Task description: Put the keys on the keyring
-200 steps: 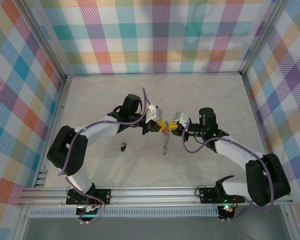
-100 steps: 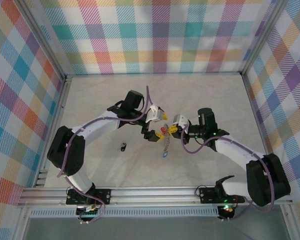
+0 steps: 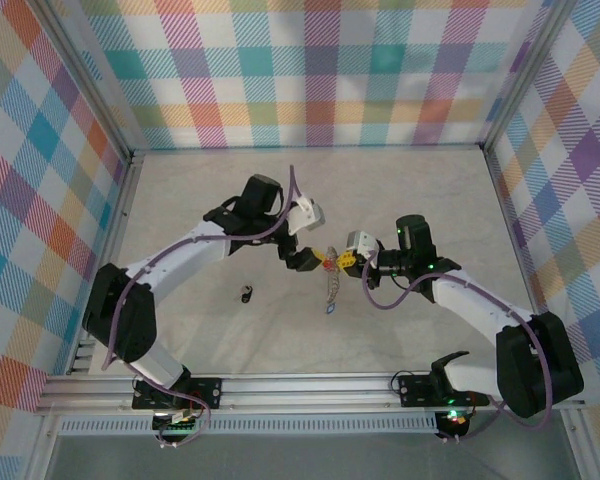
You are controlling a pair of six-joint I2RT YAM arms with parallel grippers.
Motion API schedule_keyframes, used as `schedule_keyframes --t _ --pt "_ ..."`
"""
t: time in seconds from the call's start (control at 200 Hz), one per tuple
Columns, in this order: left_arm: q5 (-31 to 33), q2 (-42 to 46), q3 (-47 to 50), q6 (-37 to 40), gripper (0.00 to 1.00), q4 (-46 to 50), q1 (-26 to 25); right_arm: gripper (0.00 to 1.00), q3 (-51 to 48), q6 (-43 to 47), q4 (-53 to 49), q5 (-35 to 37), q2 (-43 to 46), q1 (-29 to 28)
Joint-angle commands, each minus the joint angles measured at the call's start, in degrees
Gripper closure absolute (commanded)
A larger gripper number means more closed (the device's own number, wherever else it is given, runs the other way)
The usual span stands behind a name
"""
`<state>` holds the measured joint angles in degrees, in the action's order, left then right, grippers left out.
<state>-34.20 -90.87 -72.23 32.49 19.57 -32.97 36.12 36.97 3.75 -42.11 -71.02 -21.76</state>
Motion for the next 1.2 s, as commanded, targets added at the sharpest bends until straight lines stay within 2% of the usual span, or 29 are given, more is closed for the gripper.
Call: schedule_keyframes --t 0.0,0.05,0.08,0.1,0.135,0.18,0.25,0.325,0.37,0.48,0.585,0.64,0.76,0.945,1.02,1.195 --pt "17.74 2.31 -5.45 -22.12 0.0 4.23 2.92 1.0 2.38 2.84 -0.85 -3.19 1.15 0.14" --pt "25.46 1.7 -7.84 -31.46 0.0 7.58 4.05 1.0 2.38 2.84 -0.69 -3.14 1.26 0.15" --pt "27.28 1.3 -8.68 -34.85 0.0 9.7 4.73 1.0 2.34 2.92 -0.77 -2.99 1.37 0.14" --pt "26.43 1.31 -8.75 -35.89 0.0 10.39 5.38 1.0 2.38 3.01 -0.76 -2.98 1.46 0.14" --pt "20.36 1.28 -7.92 -35.92 0.0 9.69 6.61 1.0 2.38 3.02 -0.85 -2.85 1.57 0.16" --pt "16.55 1.26 -6.84 -36.03 0.0 8.03 6.95 1.0 2.38 3.11 -0.91 -2.87 1.61 0.14" --pt "8.77 1.52 -4.5 -30.77 0.0 4.71 5.72 1.0 2.48 3.02 -0.94 -3.02 1.37 0.14" --pt "7.79 1.78 -2.38 -26.4 0.0 2.24 3.42 1.0 2.47 2.77 -0.77 -3.23 1.05 0.18" --pt "4.62 1.91 -1.24 -23.6 0.01 0.75 2.56 1.0 2.39 2.76 -0.72 -3.29 0.98 0.16" --pt "-2.33 3.83 4.08 -13.86 0.11 -6.78 -0.31 1.0 2.38 2.84 -0.85 -3.24 1.05 0.17" --pt "-8.7 3.89 8.01 -2.99 0.09 -9.77 -1.47 1.0 2.12 2.82 -0.9 -3.4 0.93 0.14" --pt "-8.85 2.23 6.98 -0.13 0.11 -7.76 -1.69 1.0 2.03 2.67 -0.85 -3.37 0.72 0.14" --pt "-10.02 -1.42 3.16 6.74 0.23 0.13 -1.92 1.0 2.04 2.58 -0.85 -3.11 0.7 0.18" --pt "-13.87 -5.35 -2.83 13.44 0.56 7.41 -3.21 1.0 2.39 2.94 -1.49 -3.58 0.45 0.12" --pt "-13.63 -6.72 -5.09 15.34 0.57 10.96 -4.1 1.0 2.26 2.76 -1.21 -3.54 0.54 0.14" --pt "-13.46 -7.03 -5.11 14.96 0.58 9.52 -4.85 1.0 2.3 2.67 -1.12 -3.31 0.35 0.15"
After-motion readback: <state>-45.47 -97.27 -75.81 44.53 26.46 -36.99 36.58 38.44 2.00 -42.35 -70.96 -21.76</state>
